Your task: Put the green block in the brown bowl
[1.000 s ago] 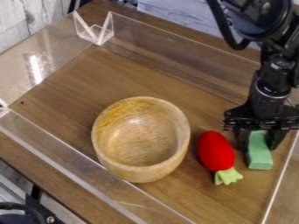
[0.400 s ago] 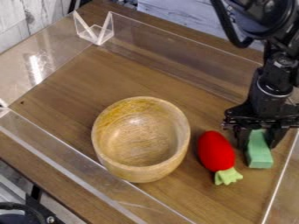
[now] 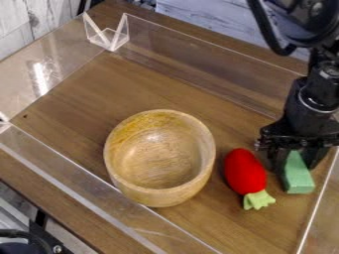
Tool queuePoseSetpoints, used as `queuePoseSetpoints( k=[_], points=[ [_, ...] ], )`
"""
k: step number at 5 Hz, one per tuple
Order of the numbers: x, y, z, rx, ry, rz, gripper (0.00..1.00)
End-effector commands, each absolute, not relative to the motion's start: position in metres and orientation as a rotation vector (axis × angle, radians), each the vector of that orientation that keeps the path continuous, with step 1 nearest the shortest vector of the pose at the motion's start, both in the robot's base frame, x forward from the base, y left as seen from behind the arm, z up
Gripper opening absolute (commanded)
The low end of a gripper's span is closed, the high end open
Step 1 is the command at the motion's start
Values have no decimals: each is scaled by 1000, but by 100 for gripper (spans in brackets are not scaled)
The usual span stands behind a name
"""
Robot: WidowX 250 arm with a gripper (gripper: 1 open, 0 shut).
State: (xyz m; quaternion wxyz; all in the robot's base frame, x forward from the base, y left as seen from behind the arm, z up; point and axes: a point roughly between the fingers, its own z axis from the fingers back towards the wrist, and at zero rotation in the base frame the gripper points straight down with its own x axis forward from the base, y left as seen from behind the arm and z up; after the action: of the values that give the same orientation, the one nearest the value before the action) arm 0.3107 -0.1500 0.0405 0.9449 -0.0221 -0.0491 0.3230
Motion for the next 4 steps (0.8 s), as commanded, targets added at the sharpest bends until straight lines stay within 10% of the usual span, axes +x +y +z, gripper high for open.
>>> queuePoseSetpoints(
  k=[1,4],
  points=[
    [309,-156,70,-89,-156,683,0],
    [310,-144,145,-122,-208,650,0]
  ],
)
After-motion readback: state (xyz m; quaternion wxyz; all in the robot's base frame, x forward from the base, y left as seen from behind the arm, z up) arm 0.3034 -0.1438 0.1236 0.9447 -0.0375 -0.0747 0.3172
